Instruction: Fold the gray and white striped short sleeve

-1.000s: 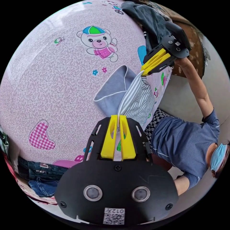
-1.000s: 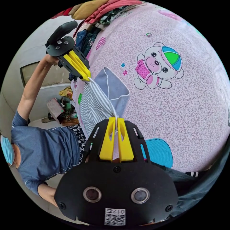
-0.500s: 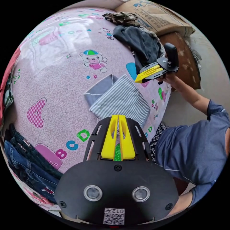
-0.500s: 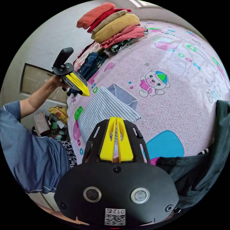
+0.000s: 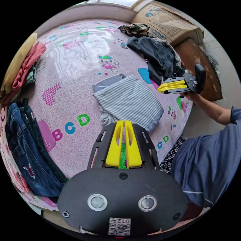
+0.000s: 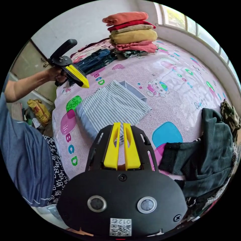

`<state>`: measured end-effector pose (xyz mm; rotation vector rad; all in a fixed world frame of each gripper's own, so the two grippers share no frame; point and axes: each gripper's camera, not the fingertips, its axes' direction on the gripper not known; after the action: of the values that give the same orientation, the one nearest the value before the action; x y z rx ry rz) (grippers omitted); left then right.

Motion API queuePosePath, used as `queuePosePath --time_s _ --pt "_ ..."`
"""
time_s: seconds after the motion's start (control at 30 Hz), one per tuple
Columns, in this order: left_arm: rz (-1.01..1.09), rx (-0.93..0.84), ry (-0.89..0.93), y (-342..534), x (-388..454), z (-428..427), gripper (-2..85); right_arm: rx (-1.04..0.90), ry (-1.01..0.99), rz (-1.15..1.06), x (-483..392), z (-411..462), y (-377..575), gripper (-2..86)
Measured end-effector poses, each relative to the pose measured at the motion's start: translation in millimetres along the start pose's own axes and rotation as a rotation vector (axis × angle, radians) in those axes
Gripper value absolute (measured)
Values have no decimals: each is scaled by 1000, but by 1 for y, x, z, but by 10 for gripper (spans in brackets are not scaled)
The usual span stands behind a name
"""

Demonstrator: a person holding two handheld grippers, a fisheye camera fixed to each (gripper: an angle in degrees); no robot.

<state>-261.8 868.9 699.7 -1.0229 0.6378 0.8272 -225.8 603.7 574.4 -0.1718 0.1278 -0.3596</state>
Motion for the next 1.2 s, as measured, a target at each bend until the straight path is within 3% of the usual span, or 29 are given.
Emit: queuePosePath --time_s 0.1,0.3,0.4,0.5,0.57,0.67,0.8,0.9,1.1,1.2 --pt "-43 21 -129 19 32 16 2 94 61 -36 -51 -8 0 2" --pt "-82 -83 -85 37 51 72 1 -118 6 74 -50 38 -18 1" --pt "-197 -65 -60 60 51 73 2 -89 -44 165 -46 19 -20 3" --pt "-261 -48 -241 91 71 58 5 -39 32 147 -72 -21 -21 9" --pt "-235 33 -122 112 89 44 7 -9 41 112 -96 -46 -16 18" --pt "-124 112 -42 139 141 36 18 -21 139 -35 -157 -65 -11 73" --pt "144 106 -314 158 244 63 50 -70 309 -318 -247 -47 -16 115" --pt "289 81 -416 167 296 87 73 -73 448 -476 -281 -24 -28 121" --pt "452 41 -637 183 359 119 148 -212 599 -624 -277 18 -69 97" --pt "474 -44 -718 183 376 142 187 -227 499 -572 -251 -1 -104 56"
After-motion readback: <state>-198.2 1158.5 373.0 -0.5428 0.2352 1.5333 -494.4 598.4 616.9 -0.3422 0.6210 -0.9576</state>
